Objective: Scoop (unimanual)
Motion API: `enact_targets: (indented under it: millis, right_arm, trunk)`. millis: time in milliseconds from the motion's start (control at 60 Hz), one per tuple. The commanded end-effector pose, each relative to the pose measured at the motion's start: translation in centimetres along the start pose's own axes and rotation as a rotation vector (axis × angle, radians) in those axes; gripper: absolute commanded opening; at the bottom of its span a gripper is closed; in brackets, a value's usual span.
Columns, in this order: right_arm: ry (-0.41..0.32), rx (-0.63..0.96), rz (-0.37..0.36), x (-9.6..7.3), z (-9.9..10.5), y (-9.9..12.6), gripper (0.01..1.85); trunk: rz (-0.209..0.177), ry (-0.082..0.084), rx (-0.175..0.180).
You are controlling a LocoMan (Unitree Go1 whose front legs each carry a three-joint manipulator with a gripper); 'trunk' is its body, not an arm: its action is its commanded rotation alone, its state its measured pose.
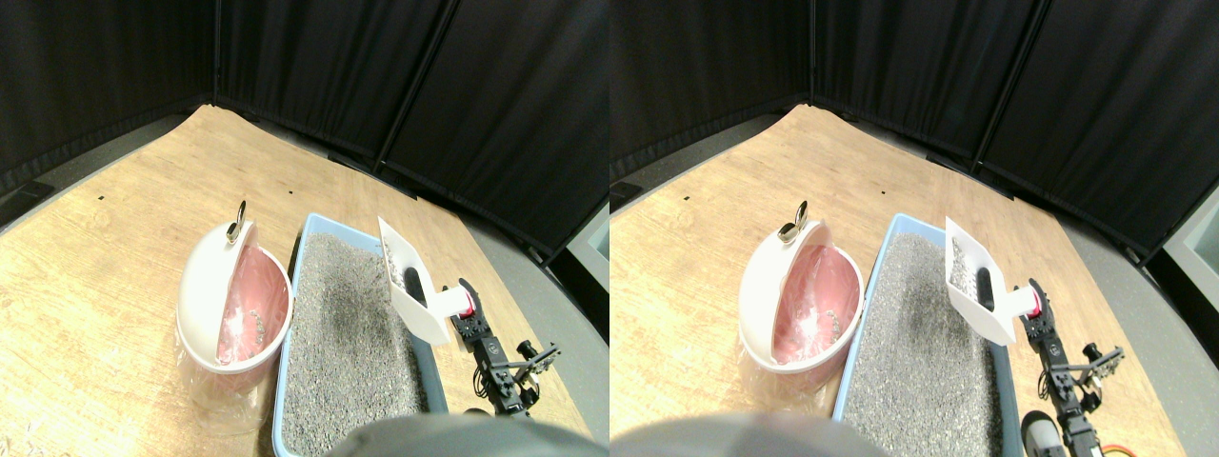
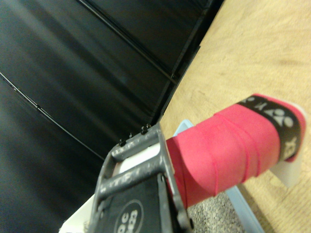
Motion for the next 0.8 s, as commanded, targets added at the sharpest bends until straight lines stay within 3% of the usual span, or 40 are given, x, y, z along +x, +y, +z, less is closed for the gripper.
enact_targets:
  millis: [17, 183, 400, 550, 600, 633, 800]
  right_arm:
    - [-0.031, 0.046, 0.044, 0.3, 0.2, 0.7, 0.06]
    - [-0.032, 0.074, 0.023, 0.4, -0.4, 0.6, 0.06]
    - [-0.028, -0.044, 0.055, 0.6, -0.3, 0.8, 0.06]
    - [-0.039, -0.289, 0.094, 0.2, 0.6, 2.0, 0.06]
    - [-0.030, -0.364, 0.145, 0.1, 1.0, 2.7, 0.06]
    - [-0.027, -0.397, 0.180, 0.2, 1.3, 3.2, 0.06]
    - [-0.001, -0.504, 0.213, 0.6, 1.9, 4.8, 0.06]
  trunk:
    - [0.002, -0.030, -0.008]
    - [0.005, -0.029, -0.008]
    - [0.016, -0.021, -0.014]
    - [0.039, -0.016, -0.029]
    - [0.043, -0.017, -0.032]
    - [0.046, -0.017, -0.035]
    - [0.062, -0.021, -0.048]
